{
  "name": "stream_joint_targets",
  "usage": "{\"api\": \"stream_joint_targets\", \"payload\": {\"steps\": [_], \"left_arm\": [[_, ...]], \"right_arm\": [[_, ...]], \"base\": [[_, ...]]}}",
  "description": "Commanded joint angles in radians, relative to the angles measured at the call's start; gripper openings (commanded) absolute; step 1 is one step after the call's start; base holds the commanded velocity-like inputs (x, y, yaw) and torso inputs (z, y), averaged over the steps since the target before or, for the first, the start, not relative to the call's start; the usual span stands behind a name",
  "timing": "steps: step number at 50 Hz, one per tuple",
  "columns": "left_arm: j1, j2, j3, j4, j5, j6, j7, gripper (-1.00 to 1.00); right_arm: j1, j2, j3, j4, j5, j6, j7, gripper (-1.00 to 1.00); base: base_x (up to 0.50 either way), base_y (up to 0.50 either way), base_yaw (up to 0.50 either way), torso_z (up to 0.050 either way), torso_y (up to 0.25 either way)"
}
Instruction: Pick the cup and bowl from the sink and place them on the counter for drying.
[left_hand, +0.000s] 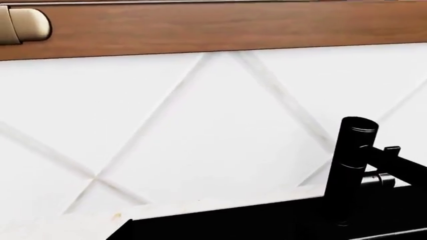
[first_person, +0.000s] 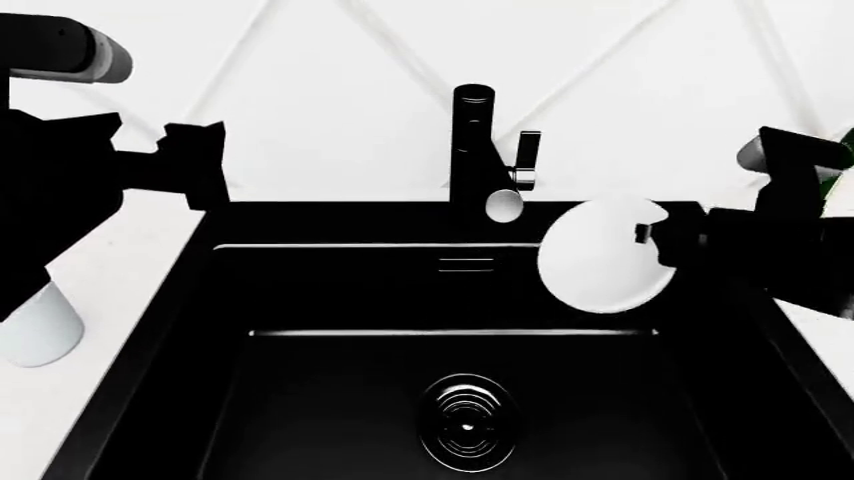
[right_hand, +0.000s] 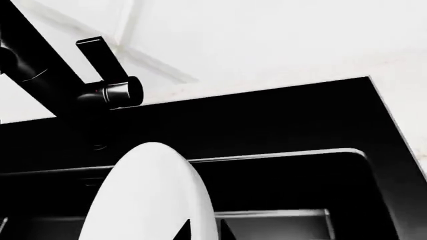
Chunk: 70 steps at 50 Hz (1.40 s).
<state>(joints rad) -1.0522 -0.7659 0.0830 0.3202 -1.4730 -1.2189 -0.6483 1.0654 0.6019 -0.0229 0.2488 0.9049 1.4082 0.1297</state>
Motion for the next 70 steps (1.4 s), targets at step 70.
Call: {"api": "stream_joint_targets", "payload": {"steps": [70], "left_arm": [[0.032, -0.040, 0.059, 0.026, 0.035, 0.017, -0.001, 1.00]], "right_arm": [[-0.445, 0.022, 0.707, -0.045, -0.280, -0.501, 0.499, -1.00]], "base": [[0.00, 0.00, 0.00, 0.000, 0.000]]}}
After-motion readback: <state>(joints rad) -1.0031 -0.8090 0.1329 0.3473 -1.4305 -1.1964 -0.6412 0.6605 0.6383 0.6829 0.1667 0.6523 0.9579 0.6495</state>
